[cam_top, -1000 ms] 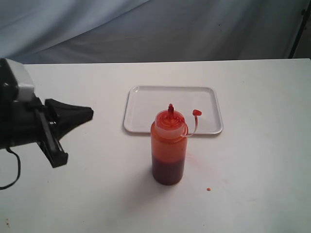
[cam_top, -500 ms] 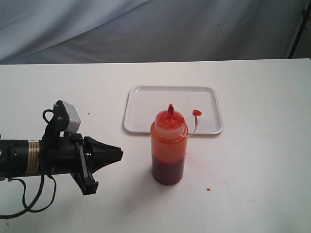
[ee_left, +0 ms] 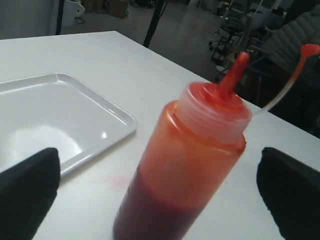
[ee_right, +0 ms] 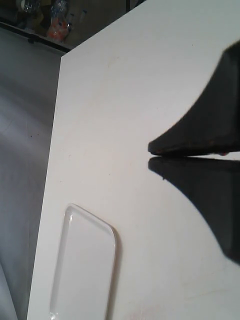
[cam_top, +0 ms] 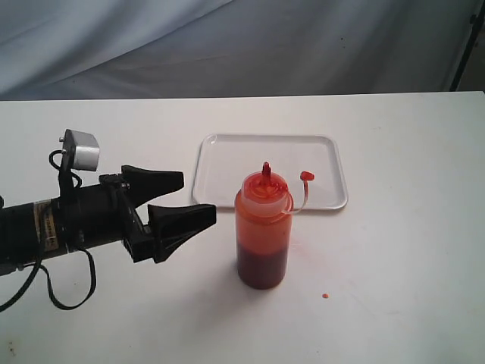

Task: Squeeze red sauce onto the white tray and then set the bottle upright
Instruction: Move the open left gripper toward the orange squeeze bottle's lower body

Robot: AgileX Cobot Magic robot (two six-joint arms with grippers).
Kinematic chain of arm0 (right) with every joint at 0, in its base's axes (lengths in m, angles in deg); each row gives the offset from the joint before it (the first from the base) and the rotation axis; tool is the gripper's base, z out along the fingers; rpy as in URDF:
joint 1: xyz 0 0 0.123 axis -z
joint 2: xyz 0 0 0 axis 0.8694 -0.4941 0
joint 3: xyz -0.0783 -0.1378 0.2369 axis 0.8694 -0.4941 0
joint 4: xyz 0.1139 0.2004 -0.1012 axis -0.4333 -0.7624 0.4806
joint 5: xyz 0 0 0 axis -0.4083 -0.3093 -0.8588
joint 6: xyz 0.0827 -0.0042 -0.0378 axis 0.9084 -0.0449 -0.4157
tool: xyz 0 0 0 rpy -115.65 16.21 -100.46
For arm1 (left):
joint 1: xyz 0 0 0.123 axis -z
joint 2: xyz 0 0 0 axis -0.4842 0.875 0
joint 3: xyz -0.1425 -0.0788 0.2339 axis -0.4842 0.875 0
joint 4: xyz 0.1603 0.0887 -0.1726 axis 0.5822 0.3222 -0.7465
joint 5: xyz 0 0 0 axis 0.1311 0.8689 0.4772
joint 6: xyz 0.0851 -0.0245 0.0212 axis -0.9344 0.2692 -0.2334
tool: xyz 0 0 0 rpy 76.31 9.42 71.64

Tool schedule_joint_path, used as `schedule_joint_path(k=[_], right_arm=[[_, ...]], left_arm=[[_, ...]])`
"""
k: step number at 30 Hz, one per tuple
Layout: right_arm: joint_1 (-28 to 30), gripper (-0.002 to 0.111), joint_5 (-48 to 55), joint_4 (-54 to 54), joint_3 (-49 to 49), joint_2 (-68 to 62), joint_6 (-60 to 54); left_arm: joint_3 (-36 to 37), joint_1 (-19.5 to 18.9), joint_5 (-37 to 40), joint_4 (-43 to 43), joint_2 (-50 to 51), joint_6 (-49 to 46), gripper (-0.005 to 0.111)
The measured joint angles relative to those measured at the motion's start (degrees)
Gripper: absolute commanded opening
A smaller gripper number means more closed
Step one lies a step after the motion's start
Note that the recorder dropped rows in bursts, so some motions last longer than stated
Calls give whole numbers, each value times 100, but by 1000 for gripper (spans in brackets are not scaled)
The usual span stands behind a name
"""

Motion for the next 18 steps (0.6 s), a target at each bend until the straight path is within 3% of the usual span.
schedule_joint_path(k=[5,8,12,15,18], right_arm=[[0,0,0,0,0,0,0],[0,0,0,0,0,0,0],[0,0,0,0,0,0,0],[0,0,0,0,0,0,0],[0,0,0,0,0,0,0]], left_arm=[[0,237,302,365,0,-351,104],[0,483,926,402,0,-1169,104],[0,586,1407,-248,0,-2296,104],[0,586,1407,-821,0,-2518,104],[0,586,1422,-837,0,-2595,104]])
